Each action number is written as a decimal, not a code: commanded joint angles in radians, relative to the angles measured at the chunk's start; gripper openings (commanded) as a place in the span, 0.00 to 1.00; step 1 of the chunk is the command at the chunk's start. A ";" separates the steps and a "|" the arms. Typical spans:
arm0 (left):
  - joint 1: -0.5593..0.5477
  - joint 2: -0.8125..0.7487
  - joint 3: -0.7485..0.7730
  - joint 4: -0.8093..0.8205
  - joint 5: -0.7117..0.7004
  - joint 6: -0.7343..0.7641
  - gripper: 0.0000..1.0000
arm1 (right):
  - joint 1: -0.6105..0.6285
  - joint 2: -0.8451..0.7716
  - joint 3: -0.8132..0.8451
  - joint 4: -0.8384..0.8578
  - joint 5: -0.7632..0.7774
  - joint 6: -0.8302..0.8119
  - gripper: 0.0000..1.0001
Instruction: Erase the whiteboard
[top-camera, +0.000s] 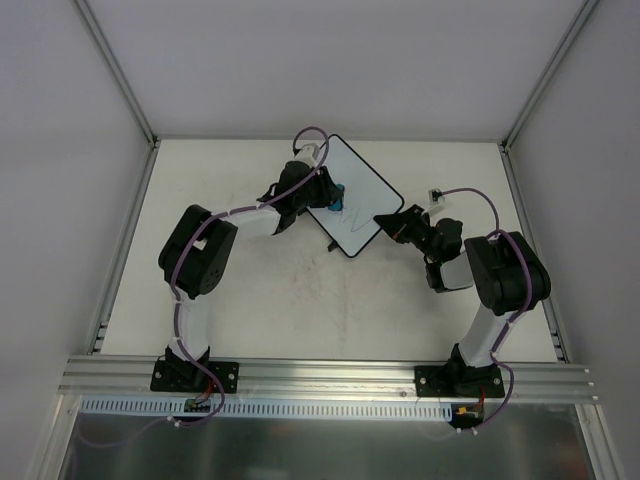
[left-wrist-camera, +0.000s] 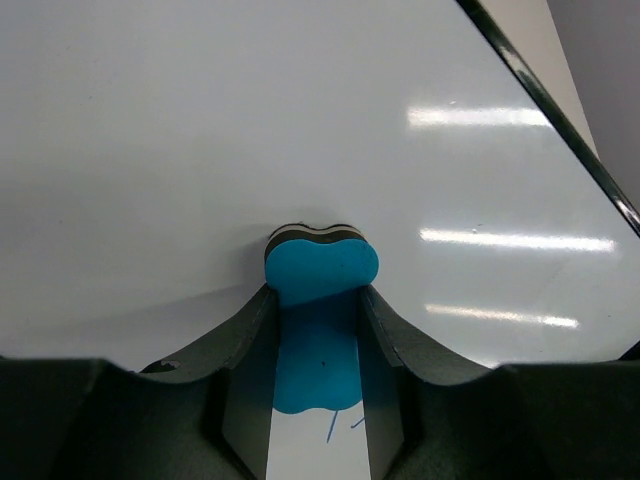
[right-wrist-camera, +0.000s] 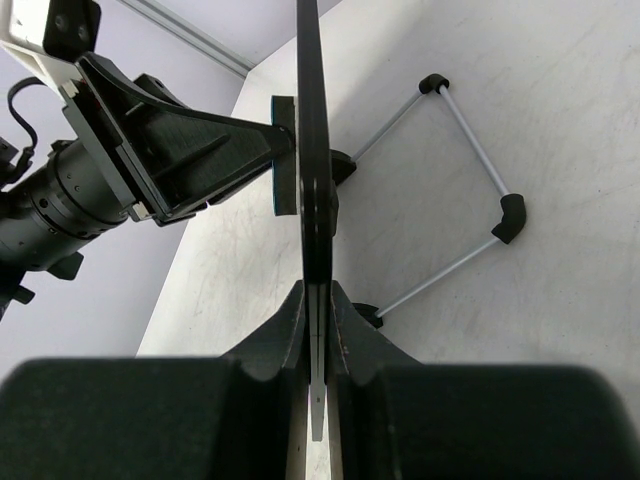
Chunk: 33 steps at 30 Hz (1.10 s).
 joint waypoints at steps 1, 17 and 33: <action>0.024 0.017 -0.070 -0.150 -0.087 -0.066 0.00 | 0.014 0.013 0.019 0.165 0.006 -0.043 0.00; 0.046 0.029 -0.138 -0.093 -0.082 -0.179 0.00 | 0.010 0.016 0.020 0.165 0.003 -0.035 0.00; -0.056 -0.014 -0.123 -0.035 -0.081 -0.011 0.00 | 0.010 0.018 0.020 0.165 0.003 -0.040 0.00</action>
